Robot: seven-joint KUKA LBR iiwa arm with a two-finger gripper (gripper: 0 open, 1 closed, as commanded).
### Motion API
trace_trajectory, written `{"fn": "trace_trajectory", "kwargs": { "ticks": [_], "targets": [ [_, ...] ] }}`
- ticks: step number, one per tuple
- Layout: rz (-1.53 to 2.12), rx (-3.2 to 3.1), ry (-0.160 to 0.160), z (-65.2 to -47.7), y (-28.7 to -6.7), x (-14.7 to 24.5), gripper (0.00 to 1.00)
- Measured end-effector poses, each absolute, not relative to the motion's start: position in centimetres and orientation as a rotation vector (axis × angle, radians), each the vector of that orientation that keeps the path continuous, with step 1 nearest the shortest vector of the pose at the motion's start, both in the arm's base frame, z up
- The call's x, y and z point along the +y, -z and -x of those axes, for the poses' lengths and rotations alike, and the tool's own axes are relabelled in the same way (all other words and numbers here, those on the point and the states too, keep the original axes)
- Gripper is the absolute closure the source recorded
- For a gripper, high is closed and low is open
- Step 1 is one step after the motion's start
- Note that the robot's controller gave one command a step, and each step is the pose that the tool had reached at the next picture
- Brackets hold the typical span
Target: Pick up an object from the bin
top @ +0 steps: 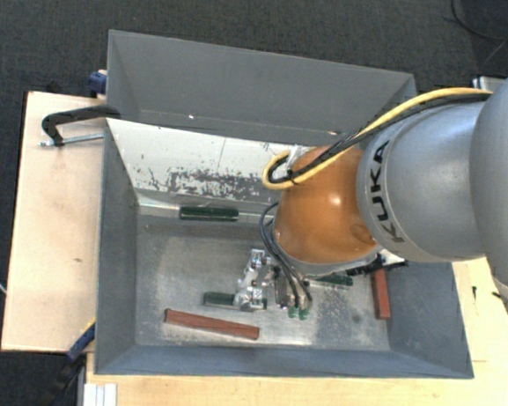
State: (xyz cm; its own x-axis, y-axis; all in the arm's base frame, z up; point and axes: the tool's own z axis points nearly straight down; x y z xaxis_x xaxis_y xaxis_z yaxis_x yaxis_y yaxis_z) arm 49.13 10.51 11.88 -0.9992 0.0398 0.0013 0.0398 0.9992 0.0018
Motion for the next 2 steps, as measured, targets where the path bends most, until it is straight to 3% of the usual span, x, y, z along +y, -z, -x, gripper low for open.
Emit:
{"fn": "trace_trajectory", "kwargs": {
  "ticks": [1, 2],
  "targets": [
    [-0.069, -3.148, 0.003, -50.4, -15.2, 12.2, 1.00],
    [0.001, -3.147, 0.003, -50.0, -26.3, 11.3, 1.00]
  ]
}}
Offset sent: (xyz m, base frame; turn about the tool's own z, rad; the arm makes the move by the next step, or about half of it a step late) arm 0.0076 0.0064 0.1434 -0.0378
